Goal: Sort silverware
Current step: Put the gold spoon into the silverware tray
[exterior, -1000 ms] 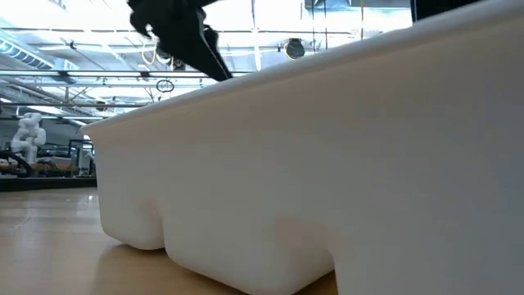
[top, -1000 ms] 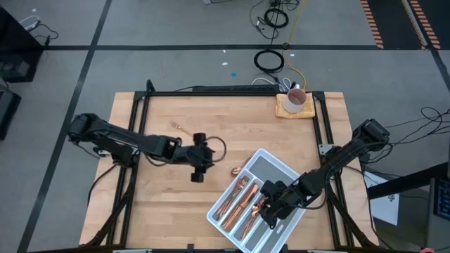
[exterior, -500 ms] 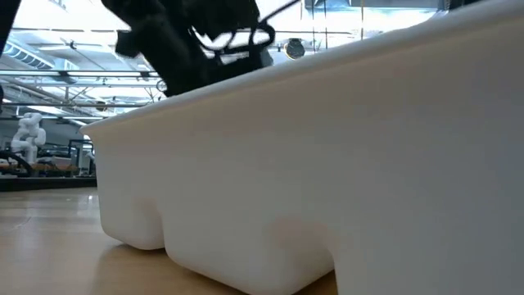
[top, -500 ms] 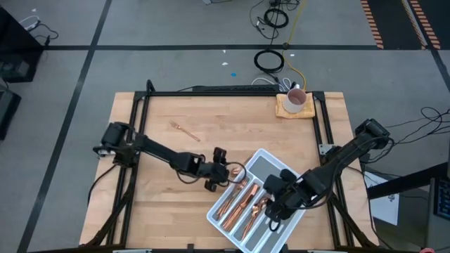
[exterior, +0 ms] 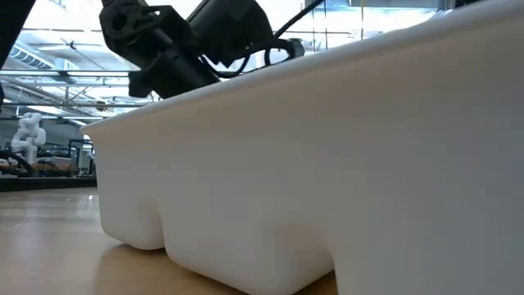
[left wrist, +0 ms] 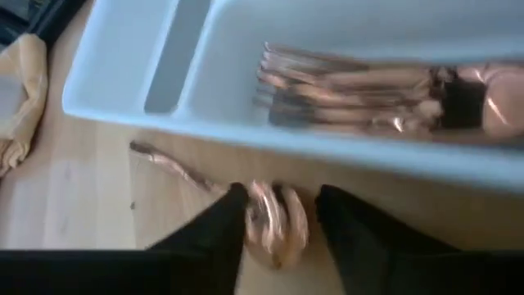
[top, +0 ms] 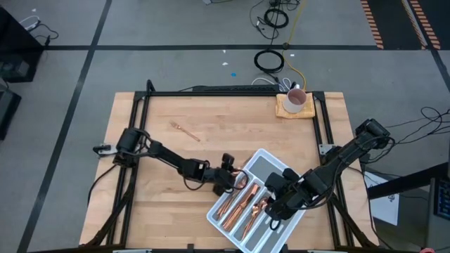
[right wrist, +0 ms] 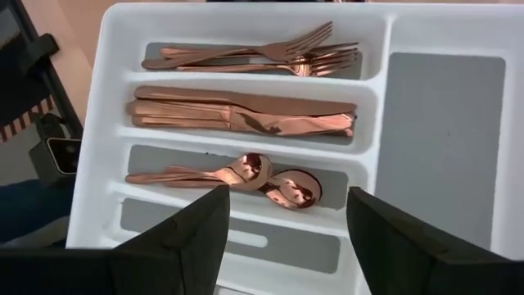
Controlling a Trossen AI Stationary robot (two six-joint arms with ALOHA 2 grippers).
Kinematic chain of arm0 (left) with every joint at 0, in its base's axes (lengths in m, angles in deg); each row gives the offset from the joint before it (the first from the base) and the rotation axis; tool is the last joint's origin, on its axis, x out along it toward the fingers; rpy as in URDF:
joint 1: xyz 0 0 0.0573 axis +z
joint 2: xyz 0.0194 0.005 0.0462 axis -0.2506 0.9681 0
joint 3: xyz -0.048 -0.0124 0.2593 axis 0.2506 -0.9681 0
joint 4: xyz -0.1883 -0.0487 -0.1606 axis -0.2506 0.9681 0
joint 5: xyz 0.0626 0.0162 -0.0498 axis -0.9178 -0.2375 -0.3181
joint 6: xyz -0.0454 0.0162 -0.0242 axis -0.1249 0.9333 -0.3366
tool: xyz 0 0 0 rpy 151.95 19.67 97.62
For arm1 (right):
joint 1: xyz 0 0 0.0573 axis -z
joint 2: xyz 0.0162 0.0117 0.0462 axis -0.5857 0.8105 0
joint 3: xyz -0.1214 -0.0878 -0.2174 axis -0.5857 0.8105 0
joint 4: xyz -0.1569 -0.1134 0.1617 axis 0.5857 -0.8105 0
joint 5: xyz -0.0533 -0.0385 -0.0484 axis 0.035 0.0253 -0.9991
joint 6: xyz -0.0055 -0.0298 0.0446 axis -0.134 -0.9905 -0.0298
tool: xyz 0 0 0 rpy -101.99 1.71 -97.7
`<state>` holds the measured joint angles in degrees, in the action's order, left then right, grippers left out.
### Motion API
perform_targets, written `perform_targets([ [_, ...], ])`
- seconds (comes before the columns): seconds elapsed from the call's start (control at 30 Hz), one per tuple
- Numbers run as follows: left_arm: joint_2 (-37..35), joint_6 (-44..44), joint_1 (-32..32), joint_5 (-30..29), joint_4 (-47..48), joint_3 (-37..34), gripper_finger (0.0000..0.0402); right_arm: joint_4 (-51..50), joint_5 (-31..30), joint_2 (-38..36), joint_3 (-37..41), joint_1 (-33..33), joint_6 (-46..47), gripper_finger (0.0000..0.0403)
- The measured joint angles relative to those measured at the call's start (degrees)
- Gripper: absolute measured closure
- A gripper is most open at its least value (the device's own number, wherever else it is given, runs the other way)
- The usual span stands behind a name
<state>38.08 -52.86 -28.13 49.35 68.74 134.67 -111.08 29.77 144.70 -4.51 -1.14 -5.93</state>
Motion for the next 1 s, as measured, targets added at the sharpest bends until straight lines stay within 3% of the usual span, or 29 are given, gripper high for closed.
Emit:
perform_targets([
  [0.17, 2.86, -1.44, 1.54, 1.5, -1.3, 0.26, 0.0372, 0.74, -0.04, 0.0, 0.0, -0.62, 2.46, 0.0172],
  [0.2, 2.97, -2.3, 1.93, 1.55, -0.99, 0.27, 0.0385, 1.1, 0.0, 0.0, 0.0, -0.77, 2.8, 0.0172],
  [0.3, 2.52, -5.54, 3.44, 1.24, 1.61, 0.25, 0.0393, 2.42, -0.02, 0.0, 0.0, -1.12, 2.98, 0.0172],
  [0.47, -2.34, -7.11, 3.94, -4.35, 12.93, -0.05, 0.0397, 4.26, -3.35, 0.0, 0.0, -1.7, 1.64, 0.0172],
  [0.8, -18.19, -16.61, 3.81, -2.4, 33.73, -0.36, 0.0401, 3.46, -13.02, 0.0, 0.0, -0.46, 0.42, 0.0172],
  [1.0, -28.81, -22.47, 2.92, -2.27, 36.09, -0.32, 0.0401, 2.01, -18.02, 0.0, 0.02, 0.65, -1.08, 0.0172],
])
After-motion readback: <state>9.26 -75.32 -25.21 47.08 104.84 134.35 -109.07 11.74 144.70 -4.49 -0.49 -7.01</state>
